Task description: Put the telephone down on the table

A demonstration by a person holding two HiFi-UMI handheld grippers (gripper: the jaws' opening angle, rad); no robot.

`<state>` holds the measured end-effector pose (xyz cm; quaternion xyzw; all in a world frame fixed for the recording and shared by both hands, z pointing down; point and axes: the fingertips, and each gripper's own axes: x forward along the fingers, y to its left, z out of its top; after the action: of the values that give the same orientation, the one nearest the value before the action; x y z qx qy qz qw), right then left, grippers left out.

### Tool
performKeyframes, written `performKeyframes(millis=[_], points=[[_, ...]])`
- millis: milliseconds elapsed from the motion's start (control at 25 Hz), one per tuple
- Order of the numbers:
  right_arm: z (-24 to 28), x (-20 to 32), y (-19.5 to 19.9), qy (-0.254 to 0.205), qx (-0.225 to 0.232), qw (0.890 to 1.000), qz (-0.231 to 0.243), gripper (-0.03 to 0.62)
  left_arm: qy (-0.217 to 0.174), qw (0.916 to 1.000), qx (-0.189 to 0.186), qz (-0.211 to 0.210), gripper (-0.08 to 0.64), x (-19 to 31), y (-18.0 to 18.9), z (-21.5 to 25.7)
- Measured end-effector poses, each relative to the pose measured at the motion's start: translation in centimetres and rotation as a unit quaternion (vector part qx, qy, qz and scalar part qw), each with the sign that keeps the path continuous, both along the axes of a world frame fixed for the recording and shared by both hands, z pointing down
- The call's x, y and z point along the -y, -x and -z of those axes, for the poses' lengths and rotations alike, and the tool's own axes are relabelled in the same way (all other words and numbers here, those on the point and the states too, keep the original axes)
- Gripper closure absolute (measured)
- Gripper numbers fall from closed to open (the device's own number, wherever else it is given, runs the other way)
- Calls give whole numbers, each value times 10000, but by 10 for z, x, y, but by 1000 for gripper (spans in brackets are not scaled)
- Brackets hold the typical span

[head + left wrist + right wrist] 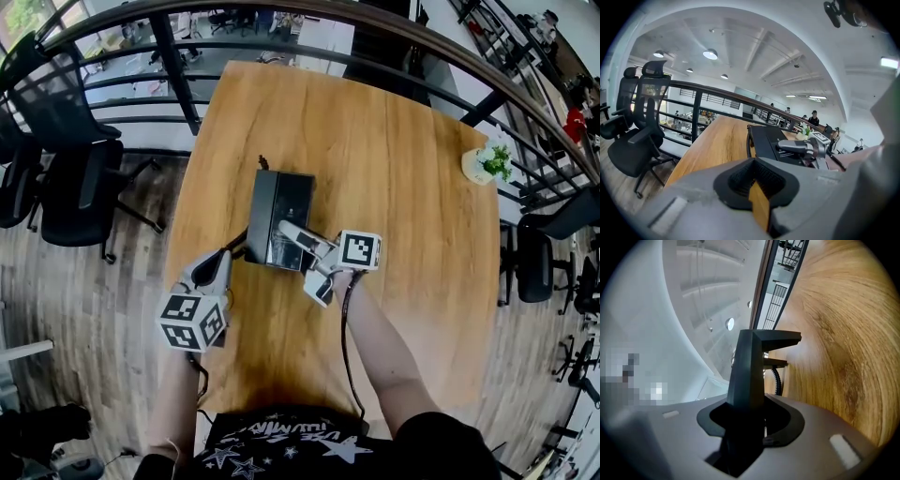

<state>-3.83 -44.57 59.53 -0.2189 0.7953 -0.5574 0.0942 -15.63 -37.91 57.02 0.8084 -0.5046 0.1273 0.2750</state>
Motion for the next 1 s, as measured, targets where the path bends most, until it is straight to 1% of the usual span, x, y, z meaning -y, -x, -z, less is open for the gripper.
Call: performKeyframes(millis=[280, 440, 600, 640, 800, 880, 1000], points=[[-2, 3, 1, 29, 129, 9999, -9, 431, 74, 10000, 1, 21, 558, -1, 1, -5], [-2, 3, 2, -106, 30, 9999, 19, 430, 111, 9999, 5, 25, 558, -1, 1, -7], [-1, 4, -2, -191, 19, 9998, -92, 428, 133, 9999, 3, 11, 558, -4, -2, -9], [-2, 4, -2, -187, 0, 9997, -128, 428, 137, 9999, -2, 5, 558, -4, -3, -9], [-6, -1, 2, 71, -166, 9994, -296, 428, 120, 9999, -23, -23, 558, -6, -7, -7], [-6, -2, 5, 63, -192, 9992, -351, 428, 105, 9999, -28, -24, 558, -6, -7, -5], [-3, -3, 10, -83, -161, 9992, -352, 426, 105, 9999, -26, -16, 558, -7, -6, -4]])
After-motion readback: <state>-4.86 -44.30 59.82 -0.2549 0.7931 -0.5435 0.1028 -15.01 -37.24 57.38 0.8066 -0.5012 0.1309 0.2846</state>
